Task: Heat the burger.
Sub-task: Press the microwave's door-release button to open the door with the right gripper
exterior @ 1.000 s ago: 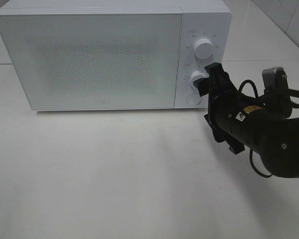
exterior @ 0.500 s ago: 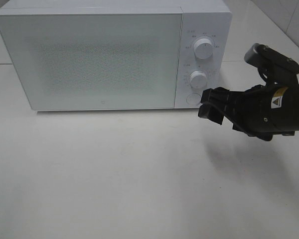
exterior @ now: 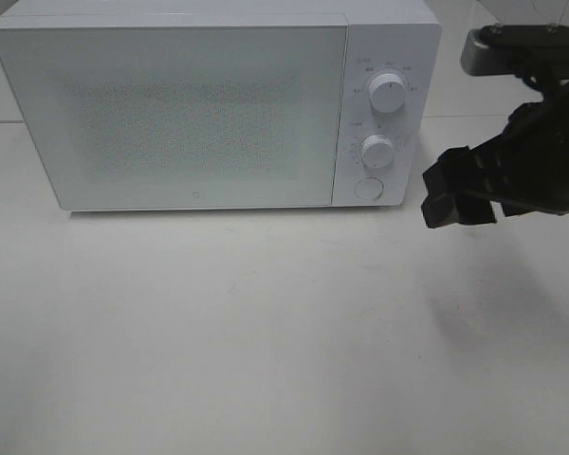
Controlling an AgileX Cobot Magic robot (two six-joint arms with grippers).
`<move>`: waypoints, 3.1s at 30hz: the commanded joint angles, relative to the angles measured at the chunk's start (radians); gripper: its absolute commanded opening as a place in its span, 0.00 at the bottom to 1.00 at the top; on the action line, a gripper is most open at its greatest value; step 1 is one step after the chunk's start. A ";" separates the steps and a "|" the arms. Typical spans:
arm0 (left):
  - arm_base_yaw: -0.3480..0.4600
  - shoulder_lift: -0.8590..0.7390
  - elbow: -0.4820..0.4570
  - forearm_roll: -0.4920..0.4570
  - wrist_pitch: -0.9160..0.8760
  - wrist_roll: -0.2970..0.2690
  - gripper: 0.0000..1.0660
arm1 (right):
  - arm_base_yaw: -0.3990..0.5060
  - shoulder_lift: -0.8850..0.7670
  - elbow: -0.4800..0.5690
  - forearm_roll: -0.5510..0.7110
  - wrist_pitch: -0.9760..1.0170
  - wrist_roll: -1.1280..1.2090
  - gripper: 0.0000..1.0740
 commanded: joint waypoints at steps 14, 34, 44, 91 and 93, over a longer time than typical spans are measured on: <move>0.004 -0.025 0.003 -0.007 -0.006 -0.001 0.92 | 0.000 -0.321 -0.026 -0.009 0.350 -0.052 0.70; 0.004 -0.025 0.003 -0.007 -0.006 -0.001 0.92 | -0.002 -0.951 0.109 -0.013 0.484 -0.077 0.70; 0.004 -0.025 0.003 -0.007 -0.006 -0.001 0.92 | -0.151 -1.210 0.248 -0.020 0.501 -0.080 0.70; 0.004 -0.023 0.003 -0.007 -0.006 -0.001 0.92 | -0.315 -1.054 0.318 -0.047 0.081 -0.074 0.70; 0.004 -0.023 0.003 -0.007 -0.006 -0.001 0.92 | -0.315 -1.012 0.336 -0.047 0.021 -0.074 0.70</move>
